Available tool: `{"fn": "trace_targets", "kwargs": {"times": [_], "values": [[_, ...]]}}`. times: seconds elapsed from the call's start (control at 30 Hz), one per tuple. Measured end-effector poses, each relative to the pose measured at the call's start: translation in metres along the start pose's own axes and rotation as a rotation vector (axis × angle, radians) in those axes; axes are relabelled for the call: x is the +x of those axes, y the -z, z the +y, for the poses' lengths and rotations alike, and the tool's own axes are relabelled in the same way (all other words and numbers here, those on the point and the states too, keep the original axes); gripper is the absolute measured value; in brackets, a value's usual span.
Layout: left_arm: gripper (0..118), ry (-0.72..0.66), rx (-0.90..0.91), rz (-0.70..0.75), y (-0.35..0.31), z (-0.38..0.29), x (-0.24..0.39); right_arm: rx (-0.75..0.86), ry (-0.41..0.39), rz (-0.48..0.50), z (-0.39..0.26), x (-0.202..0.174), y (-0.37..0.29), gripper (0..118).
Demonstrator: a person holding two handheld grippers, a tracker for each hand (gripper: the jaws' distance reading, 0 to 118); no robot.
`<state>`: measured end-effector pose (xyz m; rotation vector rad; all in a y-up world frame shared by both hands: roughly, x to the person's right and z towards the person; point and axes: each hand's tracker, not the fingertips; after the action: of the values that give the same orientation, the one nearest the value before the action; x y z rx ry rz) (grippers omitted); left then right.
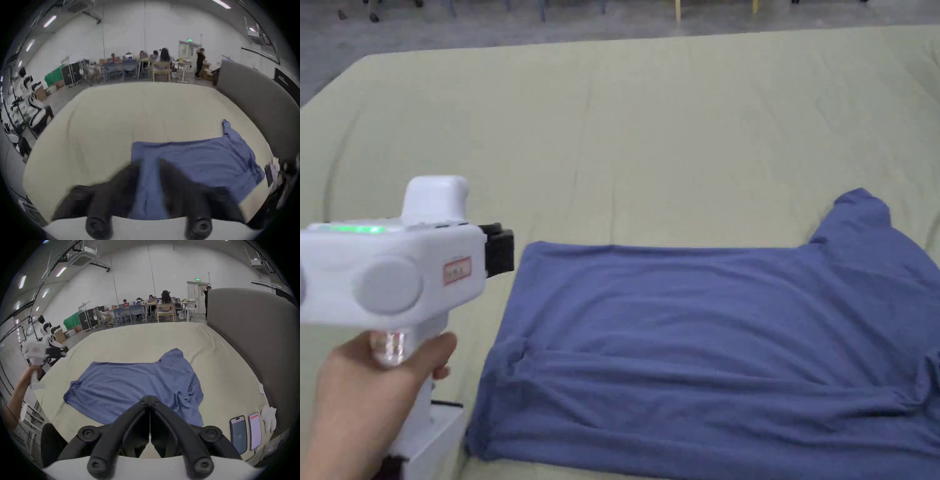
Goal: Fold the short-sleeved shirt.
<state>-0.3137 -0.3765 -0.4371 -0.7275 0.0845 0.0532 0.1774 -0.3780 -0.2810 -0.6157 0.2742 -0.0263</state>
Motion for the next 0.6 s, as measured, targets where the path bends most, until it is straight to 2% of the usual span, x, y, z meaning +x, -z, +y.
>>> {"fn": "trace_targets", "kwargs": {"times": [0.03, 0.1, 0.2, 0.3, 0.37, 0.4, 0.43, 0.47, 0.5, 0.53, 0.57, 0.6], "values": [[91, -0.015, -0.095, -0.011, 0.042, 0.015, -0.005, -0.009, -0.003, -0.003, 0.003, 0.002, 0.006, 3], [90, -0.054, -0.214, -0.022, 0.117, 0.026, -0.016, -0.022, -0.004, -0.019, 0.005, 0.006, 0.017, 3], [91, -0.017, -0.378, 0.049, 0.207, 0.023, -0.018, -0.052, 0.016, -0.04, 0.003, 0.015, 0.036, 3], [90, -0.017, -0.427, 0.077, 0.255, 0.013, -0.028, -0.088, 0.023, -0.072, -0.002, 0.023, 0.051, 3], [88, -0.047, -0.427, 0.064, 0.262, 0.011, -0.033, -0.105, 0.026, -0.078, -0.006, 0.027, 0.057, 3], [80, -0.04, -0.394, 0.069, 0.254, 0.01, -0.032, -0.118, 0.029, -0.085, -0.008, 0.029, 0.06, 3], [56, 0.018, -0.348, 0.082, 0.247, 0.011, -0.028, -0.128, 0.034, -0.087, -0.01, 0.031, 0.063, 3], [10, 0.081, -0.336, 0.096, 0.242, 0.01, -0.024, -0.138, 0.042, -0.084, -0.013, 0.033, 0.065, 4], [3, 0.158, -0.319, 0.154, 0.231, 0.001, -0.016, -0.145, 0.047, -0.078, -0.016, 0.035, 0.068, 3], [2, 0.176, -0.327, 0.081, 0.223, 0.0, -0.015, -0.153, 0.056, -0.071, -0.018, 0.035, 0.071, 3], [2, 0.138, -0.366, 0.025, 0.219, 0.003, -0.013, -0.157, 0.06, -0.068, -0.018, 0.035, 0.074, 3], [2, 0.155, -0.349, 0.046, 0.21, 0.004, -0.009, -0.161, 0.066, -0.061, -0.021, 0.039, 0.076, 3]]}}
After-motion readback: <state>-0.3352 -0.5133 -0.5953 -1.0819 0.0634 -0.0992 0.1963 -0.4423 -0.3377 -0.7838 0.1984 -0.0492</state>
